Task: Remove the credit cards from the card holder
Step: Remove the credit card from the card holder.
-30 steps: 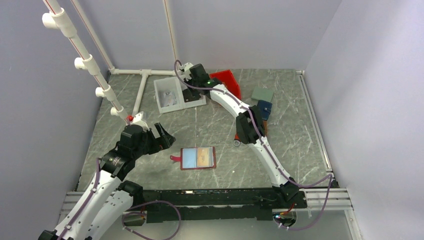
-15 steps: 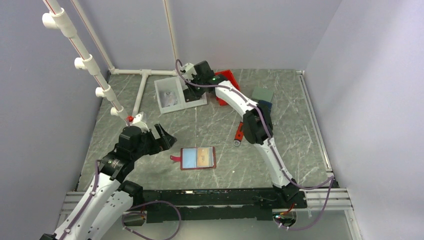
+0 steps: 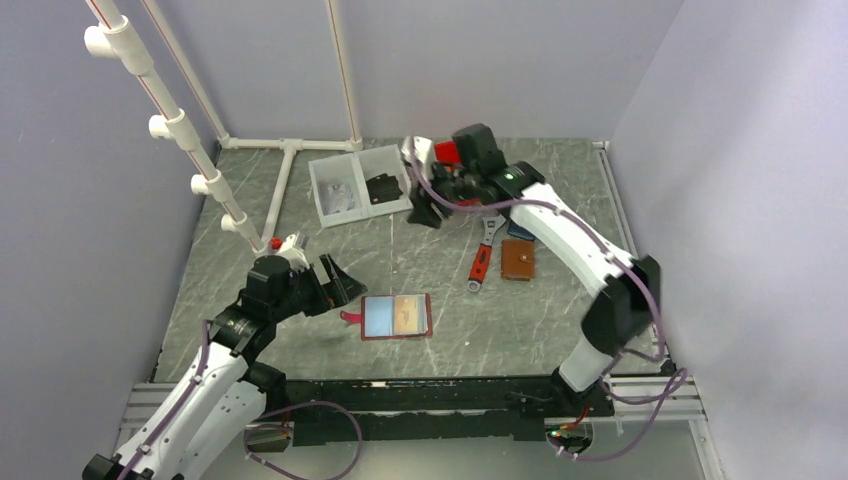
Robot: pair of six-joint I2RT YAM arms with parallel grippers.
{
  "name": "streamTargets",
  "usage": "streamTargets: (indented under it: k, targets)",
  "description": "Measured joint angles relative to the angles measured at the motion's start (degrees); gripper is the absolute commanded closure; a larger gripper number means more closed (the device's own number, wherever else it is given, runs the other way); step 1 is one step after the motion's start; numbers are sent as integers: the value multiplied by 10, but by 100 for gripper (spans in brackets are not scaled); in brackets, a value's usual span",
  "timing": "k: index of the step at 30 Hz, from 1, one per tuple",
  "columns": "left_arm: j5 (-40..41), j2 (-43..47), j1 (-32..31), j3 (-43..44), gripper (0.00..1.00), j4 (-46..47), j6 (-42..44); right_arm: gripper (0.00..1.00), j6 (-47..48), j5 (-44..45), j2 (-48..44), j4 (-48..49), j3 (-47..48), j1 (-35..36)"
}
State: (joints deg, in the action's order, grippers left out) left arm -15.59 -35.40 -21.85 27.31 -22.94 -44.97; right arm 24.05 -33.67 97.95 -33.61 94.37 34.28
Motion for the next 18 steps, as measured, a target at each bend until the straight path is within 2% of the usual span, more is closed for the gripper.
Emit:
streamTargets:
  k: [2,5,9,12,18]
  targets:
    - [-7,2,0,0,0,6,-10,17,16,-17,-57,-3,-62,-14]
    - [-11,14,0,-3,1,15,-31,2,32,-64,-143,13,-164,-66]
    - [-14,43,0,-23,1,38,-66,1,25,-110,-241,45,-288,-156]
    - [-21,58,0,-44,1,58,-84,1,3,-137,-296,79,-356,-193]
    - [-28,32,0,-40,1,53,-92,1,-72,-199,-380,157,-426,-280]
